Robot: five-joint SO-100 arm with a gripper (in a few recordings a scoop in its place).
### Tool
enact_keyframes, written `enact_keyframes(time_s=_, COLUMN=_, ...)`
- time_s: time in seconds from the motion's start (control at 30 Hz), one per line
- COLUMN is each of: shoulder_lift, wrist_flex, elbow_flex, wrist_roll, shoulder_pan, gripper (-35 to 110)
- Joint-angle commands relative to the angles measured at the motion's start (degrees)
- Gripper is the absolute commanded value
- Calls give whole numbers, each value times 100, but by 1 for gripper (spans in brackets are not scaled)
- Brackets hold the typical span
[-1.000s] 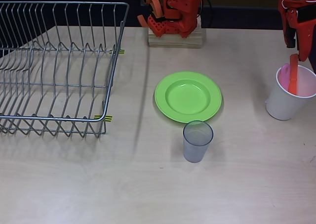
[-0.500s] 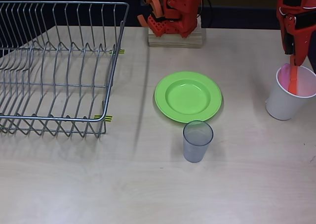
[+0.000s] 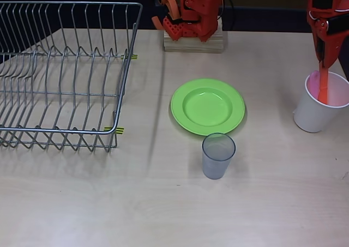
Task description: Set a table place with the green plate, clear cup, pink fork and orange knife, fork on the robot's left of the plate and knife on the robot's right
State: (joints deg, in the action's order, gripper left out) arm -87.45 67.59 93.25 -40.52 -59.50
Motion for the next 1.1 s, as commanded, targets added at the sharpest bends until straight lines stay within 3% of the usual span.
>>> enact_keyframes(time_s=0.0, shoulder_lift=-149, wrist_flex=97, elbow_flex=-141, wrist_roll=105, shoulder_pan=0, gripper=0)
enact_keyframes(time_s=0.47, shoulder_lift=-176, wrist_flex=1222, elbow_flex=-1652, wrist_roll=431, shoulder_pan=167, gripper=0)
enact_keyframes(time_s=1.07, shoulder_lift=-554, wrist_flex=1837, elbow_flex=-2549, wrist_roll=79, shoulder_pan=-44, gripper=0)
